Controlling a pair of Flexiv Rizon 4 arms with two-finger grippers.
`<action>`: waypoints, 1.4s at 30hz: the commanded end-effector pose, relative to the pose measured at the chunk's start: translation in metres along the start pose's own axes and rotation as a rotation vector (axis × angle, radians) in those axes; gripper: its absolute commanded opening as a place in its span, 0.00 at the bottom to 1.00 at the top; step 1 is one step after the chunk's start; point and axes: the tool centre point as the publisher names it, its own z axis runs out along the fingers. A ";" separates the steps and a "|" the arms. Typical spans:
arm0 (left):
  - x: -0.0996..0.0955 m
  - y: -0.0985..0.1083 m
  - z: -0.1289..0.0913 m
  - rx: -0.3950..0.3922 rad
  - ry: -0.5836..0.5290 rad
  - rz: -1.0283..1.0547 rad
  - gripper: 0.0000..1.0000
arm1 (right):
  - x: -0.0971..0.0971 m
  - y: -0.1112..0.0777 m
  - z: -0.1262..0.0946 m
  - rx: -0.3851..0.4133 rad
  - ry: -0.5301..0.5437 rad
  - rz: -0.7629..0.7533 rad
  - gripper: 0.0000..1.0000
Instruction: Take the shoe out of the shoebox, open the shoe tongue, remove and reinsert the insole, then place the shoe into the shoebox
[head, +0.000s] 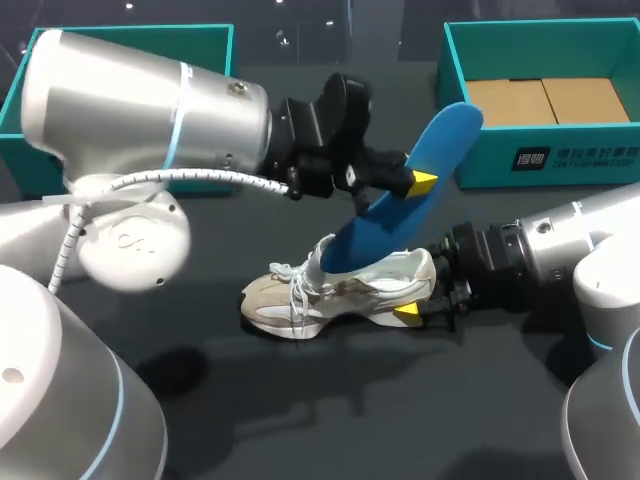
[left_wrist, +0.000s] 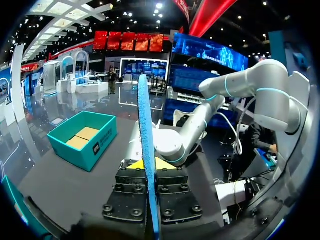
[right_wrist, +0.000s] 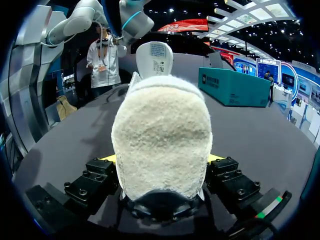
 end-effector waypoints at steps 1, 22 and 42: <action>0.004 0.003 -0.018 0.028 0.028 -0.035 0.00 | 0.000 -0.001 0.002 0.004 0.000 0.000 0.00; 0.039 0.006 -0.092 0.304 0.142 -0.199 0.00 | 0.000 -0.001 0.002 0.004 0.000 0.000 0.00; 0.016 0.018 -0.103 0.215 0.146 -0.188 0.00 | 0.000 -0.001 0.002 0.004 0.000 0.000 0.00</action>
